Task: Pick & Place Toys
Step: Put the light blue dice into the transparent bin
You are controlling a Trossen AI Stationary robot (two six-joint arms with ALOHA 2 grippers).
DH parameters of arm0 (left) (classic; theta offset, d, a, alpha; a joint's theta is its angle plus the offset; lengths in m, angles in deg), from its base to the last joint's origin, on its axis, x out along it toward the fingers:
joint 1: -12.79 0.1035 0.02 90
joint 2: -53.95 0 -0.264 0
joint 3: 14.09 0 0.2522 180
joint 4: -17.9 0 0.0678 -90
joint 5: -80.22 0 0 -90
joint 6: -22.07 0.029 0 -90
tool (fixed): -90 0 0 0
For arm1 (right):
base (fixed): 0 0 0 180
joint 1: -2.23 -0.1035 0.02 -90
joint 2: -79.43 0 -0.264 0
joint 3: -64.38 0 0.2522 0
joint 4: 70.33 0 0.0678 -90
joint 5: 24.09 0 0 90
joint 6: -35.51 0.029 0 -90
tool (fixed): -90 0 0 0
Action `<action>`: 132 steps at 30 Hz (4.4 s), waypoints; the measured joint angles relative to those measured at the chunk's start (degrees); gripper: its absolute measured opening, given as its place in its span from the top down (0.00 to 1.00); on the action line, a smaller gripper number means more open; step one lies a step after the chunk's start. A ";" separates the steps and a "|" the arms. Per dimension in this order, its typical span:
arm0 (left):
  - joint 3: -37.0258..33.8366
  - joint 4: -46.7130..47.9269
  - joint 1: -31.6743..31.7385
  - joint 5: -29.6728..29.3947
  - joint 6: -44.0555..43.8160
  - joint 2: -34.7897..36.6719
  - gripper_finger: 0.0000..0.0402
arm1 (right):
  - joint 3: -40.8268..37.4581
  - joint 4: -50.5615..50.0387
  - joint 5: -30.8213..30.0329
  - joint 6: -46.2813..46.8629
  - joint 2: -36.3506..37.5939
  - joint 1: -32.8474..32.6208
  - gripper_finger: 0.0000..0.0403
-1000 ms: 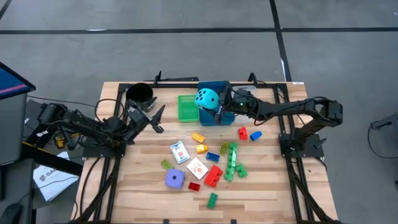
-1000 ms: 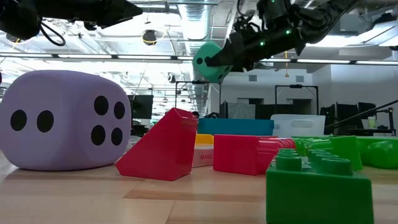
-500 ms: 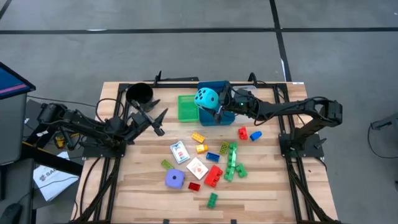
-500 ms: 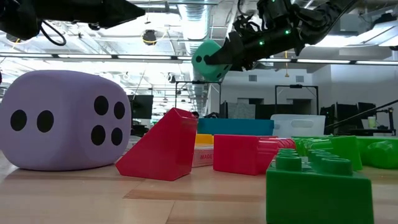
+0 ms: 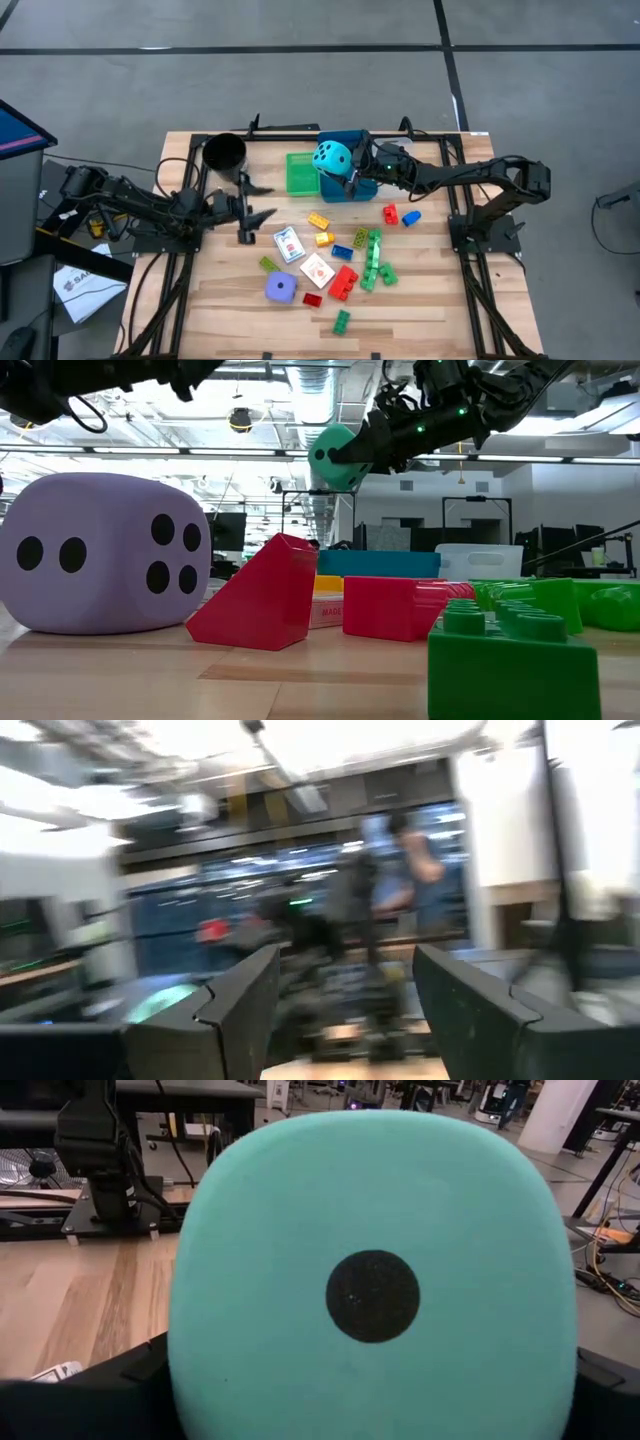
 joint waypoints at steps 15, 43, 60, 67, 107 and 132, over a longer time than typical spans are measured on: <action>-0.02 3.93 0.13 19.36 -15.56 0.00 0.44 | 0.00 1.40 0.02 1.01 0.00 0.00 0.10; 0.00 3.00 0.11 19.12 -18.09 0.00 0.44 | 18.54 -21.82 -1.78 1.96 -5.84 4.48 0.10; 0.00 5.15 0.11 19.15 -18.14 0.00 0.44 | 25.55 -53.88 -29.82 9.42 -7.65 5.95 0.10; 0.00 4.89 1.03 19.21 -18.09 0.00 0.44 | 25.51 -61.31 -31.87 14.65 -7.67 8.04 0.10; 0.00 4.36 6.88 19.19 -18.09 0.00 0.44 | 25.51 -81.02 -29.99 27.52 -7.67 10.38 0.01; 0.00 4.27 6.88 19.19 -18.07 0.00 0.44 | 25.49 -84.41 -25.97 27.02 -7.67 10.93 0.01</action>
